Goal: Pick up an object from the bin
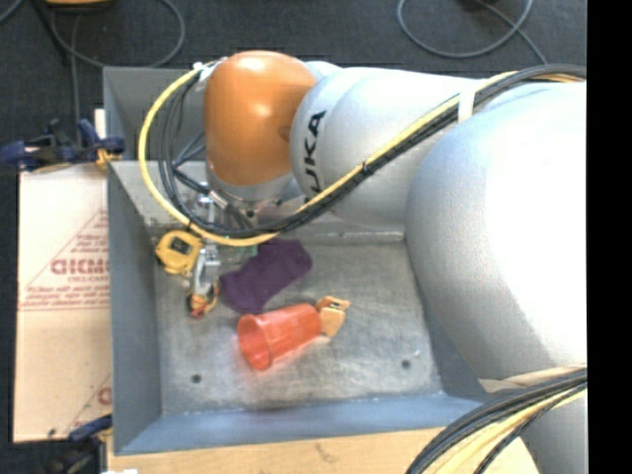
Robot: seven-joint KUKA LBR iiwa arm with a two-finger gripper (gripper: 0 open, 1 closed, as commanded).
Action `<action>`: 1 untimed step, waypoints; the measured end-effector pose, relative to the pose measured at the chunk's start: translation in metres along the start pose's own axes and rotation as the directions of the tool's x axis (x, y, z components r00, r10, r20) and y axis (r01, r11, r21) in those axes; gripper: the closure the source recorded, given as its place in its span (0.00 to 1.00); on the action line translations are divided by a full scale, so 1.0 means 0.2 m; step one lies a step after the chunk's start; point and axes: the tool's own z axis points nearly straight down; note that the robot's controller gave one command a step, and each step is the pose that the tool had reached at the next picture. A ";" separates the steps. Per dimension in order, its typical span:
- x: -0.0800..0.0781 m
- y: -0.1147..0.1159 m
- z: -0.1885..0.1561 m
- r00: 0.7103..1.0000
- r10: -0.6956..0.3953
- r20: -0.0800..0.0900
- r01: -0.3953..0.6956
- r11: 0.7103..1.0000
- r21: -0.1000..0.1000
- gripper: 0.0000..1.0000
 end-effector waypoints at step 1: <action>-0.01 0.00 -0.03 1.000 0.003 0.008 -0.003 1.000 -0.002 0.00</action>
Offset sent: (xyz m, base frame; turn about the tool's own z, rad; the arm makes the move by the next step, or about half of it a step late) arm 0.0182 -0.0185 -0.0886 -0.0112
